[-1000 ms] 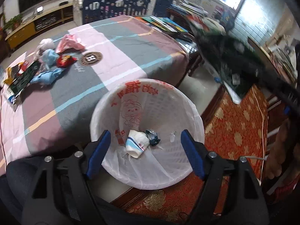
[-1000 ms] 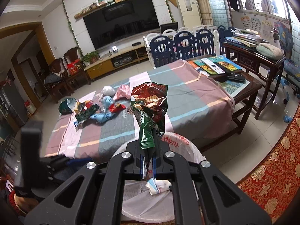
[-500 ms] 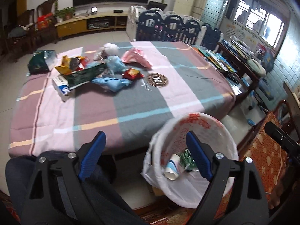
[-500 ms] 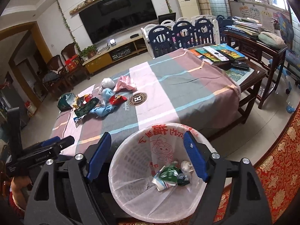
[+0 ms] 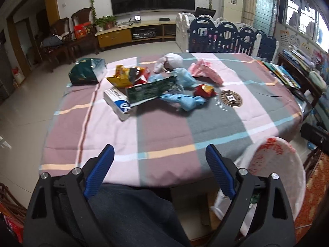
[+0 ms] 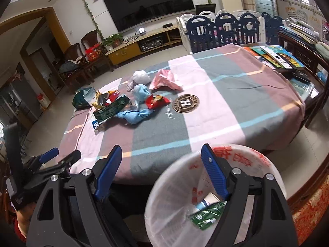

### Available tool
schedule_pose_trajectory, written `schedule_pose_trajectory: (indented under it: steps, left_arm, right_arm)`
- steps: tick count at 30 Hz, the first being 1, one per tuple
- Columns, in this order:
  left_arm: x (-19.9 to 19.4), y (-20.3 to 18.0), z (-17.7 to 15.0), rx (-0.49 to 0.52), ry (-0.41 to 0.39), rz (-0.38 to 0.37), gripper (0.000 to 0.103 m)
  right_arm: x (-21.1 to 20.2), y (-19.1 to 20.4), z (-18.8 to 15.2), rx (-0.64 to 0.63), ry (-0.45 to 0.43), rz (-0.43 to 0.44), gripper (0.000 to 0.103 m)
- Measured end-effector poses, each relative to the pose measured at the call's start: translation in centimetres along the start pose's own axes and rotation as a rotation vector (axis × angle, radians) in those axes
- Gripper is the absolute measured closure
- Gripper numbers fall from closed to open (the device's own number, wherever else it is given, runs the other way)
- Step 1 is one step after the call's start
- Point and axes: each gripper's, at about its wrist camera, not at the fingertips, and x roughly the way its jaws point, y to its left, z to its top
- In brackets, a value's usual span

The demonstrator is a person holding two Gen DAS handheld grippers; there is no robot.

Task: Collect trash
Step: 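Grasp the blue cloth with the right tool while the left tool grasps the white ointment box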

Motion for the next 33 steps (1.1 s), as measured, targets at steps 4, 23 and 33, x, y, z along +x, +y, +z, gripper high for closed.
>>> schedule_pose_trajectory:
  steps: [4, 23, 33]
  left_arm:
    - [2.1, 1.9, 0.5, -0.033, 0.034, 0.007, 0.013]
    - [18.2, 17.5, 5.9, -0.420, 0.161, -0.184, 0.021]
    - [23.2, 16.3, 9.3, -0.419, 0.185, -0.159, 0.018]
  right_arm:
    - [3.1, 0.9, 1.4, 0.045, 0.002, 0.037, 0.025]
    - [24.8, 9.8, 5.5, -0.140, 0.159, 0.031, 0.041]
    - [25.5, 10.0, 4.3, -0.218, 0.212, 0.058, 0.077]
